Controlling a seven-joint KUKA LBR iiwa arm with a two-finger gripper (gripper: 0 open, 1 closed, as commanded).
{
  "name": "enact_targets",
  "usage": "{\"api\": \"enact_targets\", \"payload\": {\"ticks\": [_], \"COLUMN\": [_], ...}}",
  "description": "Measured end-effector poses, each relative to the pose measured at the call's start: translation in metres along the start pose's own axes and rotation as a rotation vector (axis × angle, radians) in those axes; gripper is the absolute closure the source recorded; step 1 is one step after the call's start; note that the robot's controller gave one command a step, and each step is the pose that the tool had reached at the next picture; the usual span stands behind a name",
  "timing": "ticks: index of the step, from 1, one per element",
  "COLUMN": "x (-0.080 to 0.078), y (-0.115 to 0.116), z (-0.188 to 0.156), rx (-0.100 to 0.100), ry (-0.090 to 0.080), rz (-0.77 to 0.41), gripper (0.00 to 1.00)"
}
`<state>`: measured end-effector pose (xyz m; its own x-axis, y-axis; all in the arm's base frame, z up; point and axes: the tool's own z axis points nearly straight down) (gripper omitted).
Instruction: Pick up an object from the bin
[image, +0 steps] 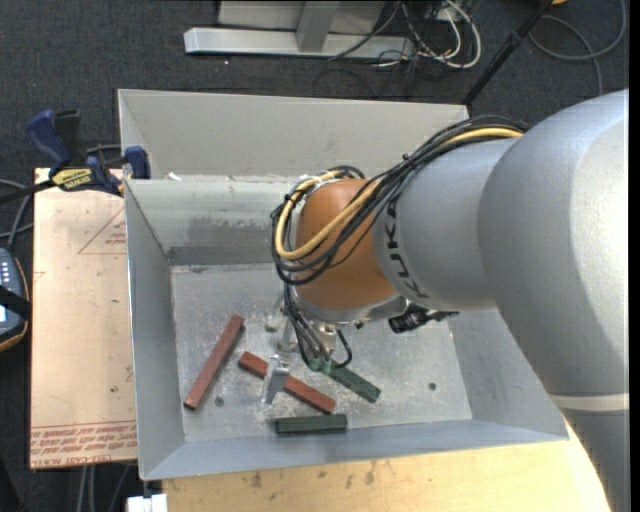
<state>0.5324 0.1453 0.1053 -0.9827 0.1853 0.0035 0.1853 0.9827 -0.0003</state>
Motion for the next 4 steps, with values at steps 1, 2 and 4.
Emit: {"api": "enact_targets", "payload": {"ticks": [1,2,4], "x": [0.008,0.008,0.008], "y": [-0.005,-0.006,-0.021], "z": [-0.016,0.024,0.027], "rx": [-0.001,-0.003,-0.019], "ry": [-0.002,-0.005,-0.026], "rz": [0.076,0.199,0.311], "gripper": [0.0,0.0,1.0]}}
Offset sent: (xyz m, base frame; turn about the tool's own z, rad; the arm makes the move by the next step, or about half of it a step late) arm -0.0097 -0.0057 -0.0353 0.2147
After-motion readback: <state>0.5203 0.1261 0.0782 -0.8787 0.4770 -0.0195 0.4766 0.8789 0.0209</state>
